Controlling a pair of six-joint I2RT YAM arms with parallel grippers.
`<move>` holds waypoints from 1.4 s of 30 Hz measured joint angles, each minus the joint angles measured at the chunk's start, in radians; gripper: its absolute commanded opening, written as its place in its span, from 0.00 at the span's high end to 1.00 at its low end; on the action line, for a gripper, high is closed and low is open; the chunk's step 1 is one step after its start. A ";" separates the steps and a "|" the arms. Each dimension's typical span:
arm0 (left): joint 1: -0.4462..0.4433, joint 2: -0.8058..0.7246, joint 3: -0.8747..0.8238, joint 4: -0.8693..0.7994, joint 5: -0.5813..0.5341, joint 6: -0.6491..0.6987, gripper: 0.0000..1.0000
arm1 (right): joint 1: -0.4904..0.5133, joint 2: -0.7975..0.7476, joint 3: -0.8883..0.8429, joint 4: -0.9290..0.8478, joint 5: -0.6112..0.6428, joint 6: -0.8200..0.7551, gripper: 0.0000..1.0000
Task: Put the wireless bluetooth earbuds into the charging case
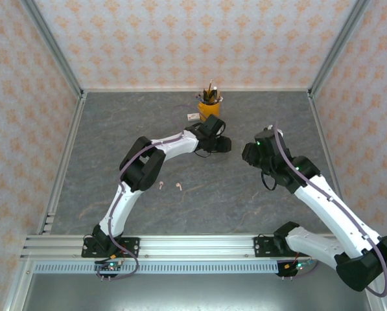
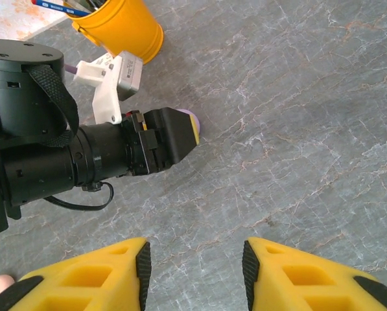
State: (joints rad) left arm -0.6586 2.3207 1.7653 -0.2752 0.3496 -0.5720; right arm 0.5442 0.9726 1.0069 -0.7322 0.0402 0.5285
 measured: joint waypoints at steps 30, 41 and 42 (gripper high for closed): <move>0.111 -0.814 -0.564 -0.120 -0.553 -0.006 0.00 | 0.080 -0.098 -0.188 0.089 -0.073 0.050 0.32; 0.213 -0.951 -0.728 -0.272 -0.603 -0.096 0.00 | 0.261 0.037 -0.220 0.221 -0.062 0.130 0.32; 0.223 -0.966 -0.737 -0.290 -0.609 -0.114 0.00 | 0.272 0.053 -0.220 0.233 -0.062 0.134 0.32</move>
State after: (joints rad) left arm -0.4358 1.3552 1.0286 -0.5652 -0.2596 -0.6857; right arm 0.8162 1.0252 0.7868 -0.4992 -0.0219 0.6621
